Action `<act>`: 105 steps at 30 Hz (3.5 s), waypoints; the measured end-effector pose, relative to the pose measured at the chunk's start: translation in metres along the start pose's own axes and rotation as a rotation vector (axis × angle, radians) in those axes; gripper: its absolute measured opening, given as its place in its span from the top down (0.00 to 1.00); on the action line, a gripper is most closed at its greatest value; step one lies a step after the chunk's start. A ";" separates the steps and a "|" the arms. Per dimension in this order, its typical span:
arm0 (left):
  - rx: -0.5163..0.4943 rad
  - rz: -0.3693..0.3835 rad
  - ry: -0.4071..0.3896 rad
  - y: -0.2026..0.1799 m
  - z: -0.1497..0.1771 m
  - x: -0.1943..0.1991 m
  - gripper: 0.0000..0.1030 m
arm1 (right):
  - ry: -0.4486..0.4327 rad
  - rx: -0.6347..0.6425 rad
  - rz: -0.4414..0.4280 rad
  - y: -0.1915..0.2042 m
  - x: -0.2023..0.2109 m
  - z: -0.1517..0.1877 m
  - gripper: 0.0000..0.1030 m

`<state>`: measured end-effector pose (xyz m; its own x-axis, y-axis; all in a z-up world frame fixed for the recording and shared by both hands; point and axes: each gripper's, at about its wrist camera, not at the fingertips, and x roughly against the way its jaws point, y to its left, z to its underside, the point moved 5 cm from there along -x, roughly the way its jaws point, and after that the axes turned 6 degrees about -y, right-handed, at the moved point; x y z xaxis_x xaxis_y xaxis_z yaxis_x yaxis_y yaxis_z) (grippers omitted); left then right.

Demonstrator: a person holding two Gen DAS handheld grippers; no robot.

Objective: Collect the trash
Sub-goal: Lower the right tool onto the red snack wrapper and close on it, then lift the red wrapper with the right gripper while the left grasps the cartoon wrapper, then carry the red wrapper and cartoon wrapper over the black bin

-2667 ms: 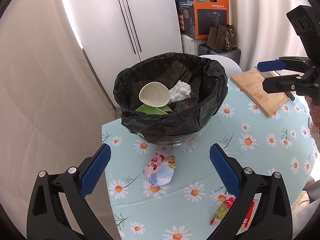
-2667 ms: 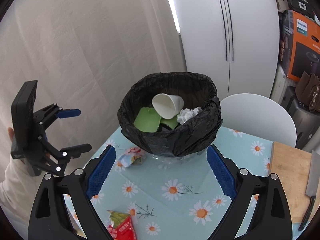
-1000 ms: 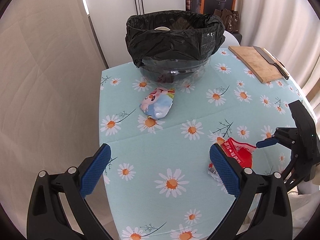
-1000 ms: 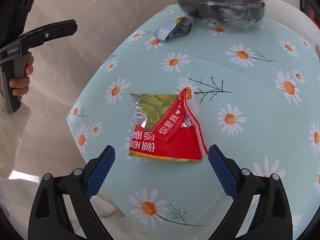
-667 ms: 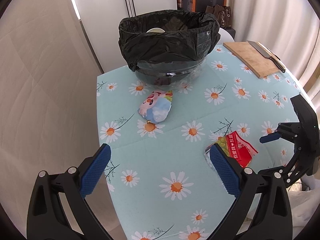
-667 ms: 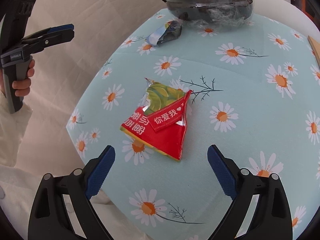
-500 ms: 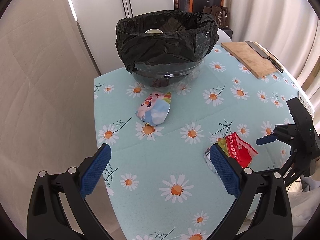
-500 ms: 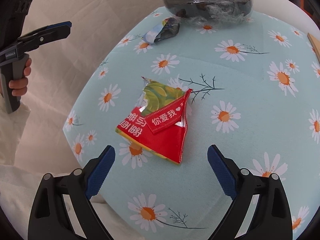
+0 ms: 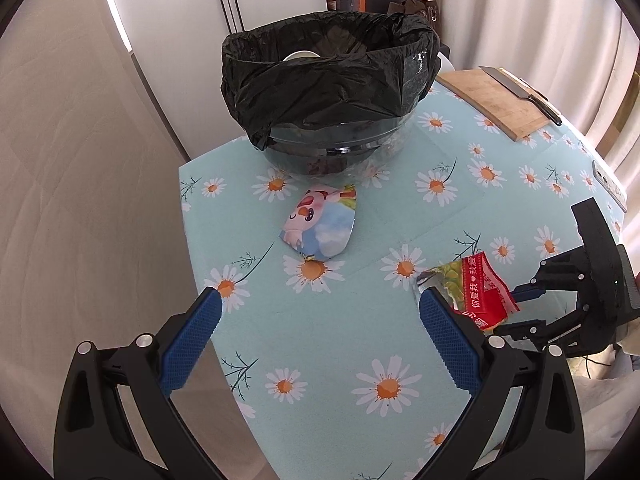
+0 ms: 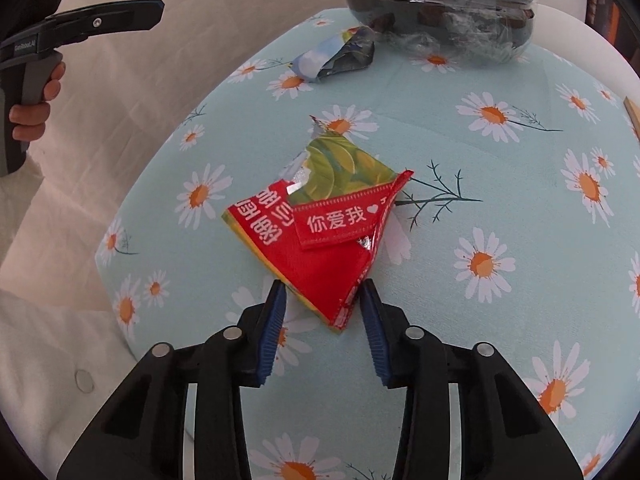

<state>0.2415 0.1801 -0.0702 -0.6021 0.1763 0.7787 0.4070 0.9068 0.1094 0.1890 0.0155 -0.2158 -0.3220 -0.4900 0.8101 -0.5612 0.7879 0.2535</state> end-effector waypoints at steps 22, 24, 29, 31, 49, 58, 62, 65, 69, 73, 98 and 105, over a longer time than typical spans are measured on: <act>-0.085 0.166 0.039 0.016 -0.013 -0.067 0.06 | -0.091 -0.184 0.070 0.012 0.045 -0.018 0.99; -0.102 0.189 0.037 0.011 -0.017 -0.075 0.06 | -0.103 -0.198 0.086 0.012 0.054 -0.020 0.99; -0.131 0.223 0.035 0.003 -0.030 -0.096 0.06 | -0.133 -0.228 0.127 0.011 0.077 -0.022 0.99; -0.136 0.233 0.036 0.002 -0.034 -0.105 0.06 | -0.145 -0.243 0.145 0.010 0.085 -0.022 0.99; -0.144 0.222 0.115 0.006 -0.025 -0.165 0.57 | -0.178 -0.322 0.217 0.004 0.115 -0.025 0.99; -0.128 0.188 0.124 0.015 -0.025 -0.141 0.71 | -0.194 -0.285 0.204 0.000 0.124 -0.028 0.99; -0.087 0.157 0.117 0.017 -0.022 -0.122 0.73 | -0.207 -0.230 0.183 -0.005 0.132 -0.037 0.99; -0.071 0.125 0.109 0.015 -0.016 -0.103 0.73 | -0.221 -0.195 0.160 -0.012 0.139 -0.046 0.99; -0.022 0.082 0.106 0.016 -0.008 -0.082 0.73 | -0.244 -0.142 0.130 -0.020 0.149 -0.057 0.99; 0.011 0.040 0.099 0.014 -0.002 -0.059 0.73 | -0.275 -0.103 0.100 -0.031 0.161 -0.065 0.99; 0.271 -0.123 -0.172 -0.019 -0.067 0.058 0.73 | -0.449 0.151 -0.016 -0.091 0.223 -0.152 0.99; 0.230 -0.089 -0.244 -0.003 -0.115 0.055 0.73 | -0.500 0.115 0.031 -0.103 0.228 -0.197 0.99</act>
<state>0.2858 0.1427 0.0434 -0.7861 0.1539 0.5986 0.1971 0.9804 0.0068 0.3233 -0.1038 0.0474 -0.6494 -0.6079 0.4569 -0.6170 0.7724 0.1507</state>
